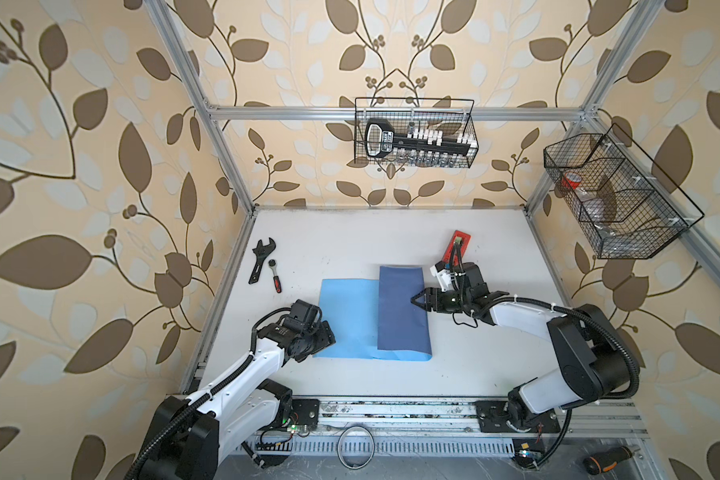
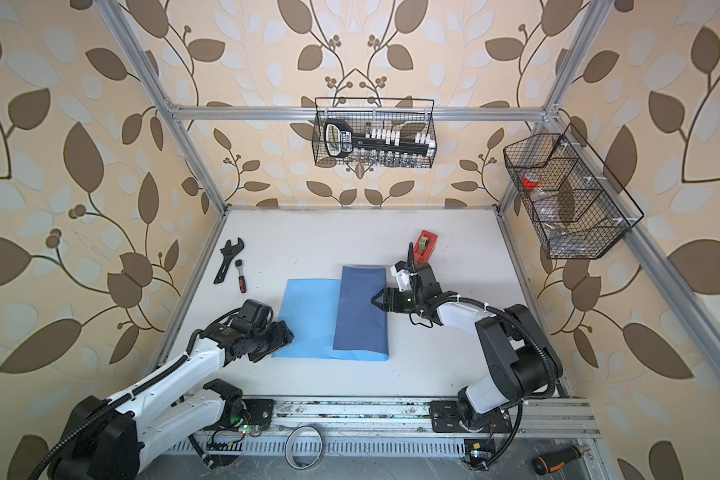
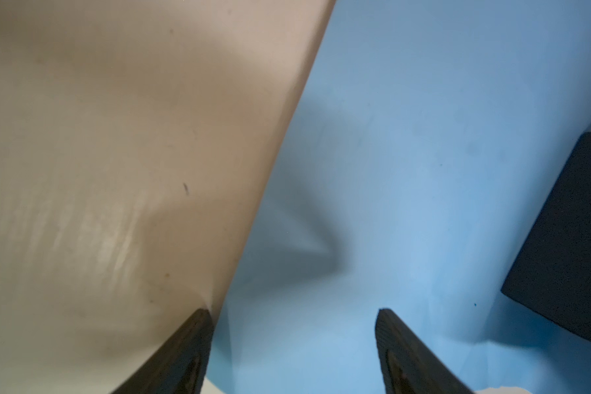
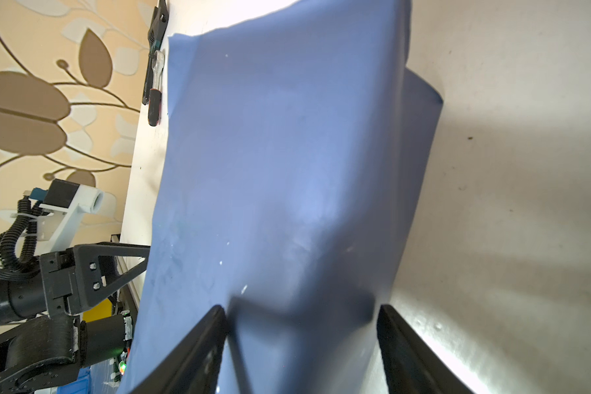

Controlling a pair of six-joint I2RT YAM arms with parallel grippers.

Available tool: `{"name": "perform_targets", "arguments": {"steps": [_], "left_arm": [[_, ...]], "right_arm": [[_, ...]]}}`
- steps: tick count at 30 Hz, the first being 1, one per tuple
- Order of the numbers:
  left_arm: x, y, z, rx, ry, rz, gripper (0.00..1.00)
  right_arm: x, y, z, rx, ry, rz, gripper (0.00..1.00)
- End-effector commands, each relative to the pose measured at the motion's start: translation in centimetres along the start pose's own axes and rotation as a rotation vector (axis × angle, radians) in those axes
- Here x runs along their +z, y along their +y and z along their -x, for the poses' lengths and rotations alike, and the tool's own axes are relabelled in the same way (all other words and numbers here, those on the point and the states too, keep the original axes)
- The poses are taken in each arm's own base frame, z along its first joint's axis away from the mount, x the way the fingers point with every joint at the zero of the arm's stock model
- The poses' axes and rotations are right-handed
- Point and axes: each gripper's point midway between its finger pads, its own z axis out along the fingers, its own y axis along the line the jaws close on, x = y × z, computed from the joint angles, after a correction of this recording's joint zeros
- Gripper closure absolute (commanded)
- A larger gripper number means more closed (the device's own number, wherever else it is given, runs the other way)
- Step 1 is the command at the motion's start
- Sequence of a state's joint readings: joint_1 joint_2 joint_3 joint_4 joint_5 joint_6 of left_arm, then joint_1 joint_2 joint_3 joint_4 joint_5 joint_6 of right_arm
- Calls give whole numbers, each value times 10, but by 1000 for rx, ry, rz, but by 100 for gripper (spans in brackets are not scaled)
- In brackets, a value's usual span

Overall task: Wrap the gift box in paper
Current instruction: 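Grasp the light blue paper edge beside the box with the left gripper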

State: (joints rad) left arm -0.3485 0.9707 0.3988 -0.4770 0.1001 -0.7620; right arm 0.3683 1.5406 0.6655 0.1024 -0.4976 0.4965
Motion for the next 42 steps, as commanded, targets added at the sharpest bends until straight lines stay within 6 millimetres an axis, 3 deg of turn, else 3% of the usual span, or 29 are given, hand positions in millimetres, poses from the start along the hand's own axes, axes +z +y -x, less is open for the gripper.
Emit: {"name": "perform_targets", "arguments": {"steps": [1,4,11,19,27,35,42], "left_arm": [[6,-5,-9,1,51,-25,24],[6,-18,-5,29,38,-87,26],[-7,-59,25,116,-73,-246,26],[-6,-81,47,194,-129,-330,27],[1,-62,70,195,-152,-150,27],[20,-59,74,125,-28,-147,28],[32,-55,79,49,27,-186,34]], "right_arm": [[8,-38,-45,46,129,-143,30],[8,-38,-45,47,130,-143,30],[8,-37,-45,43,131,-143,30],[9,-37,-46,43,133,-144,30],[9,-37,-45,41,132,-141,30],[9,-36,-45,42,133,-138,30],[10,-37,-46,42,137,-141,30]]}}
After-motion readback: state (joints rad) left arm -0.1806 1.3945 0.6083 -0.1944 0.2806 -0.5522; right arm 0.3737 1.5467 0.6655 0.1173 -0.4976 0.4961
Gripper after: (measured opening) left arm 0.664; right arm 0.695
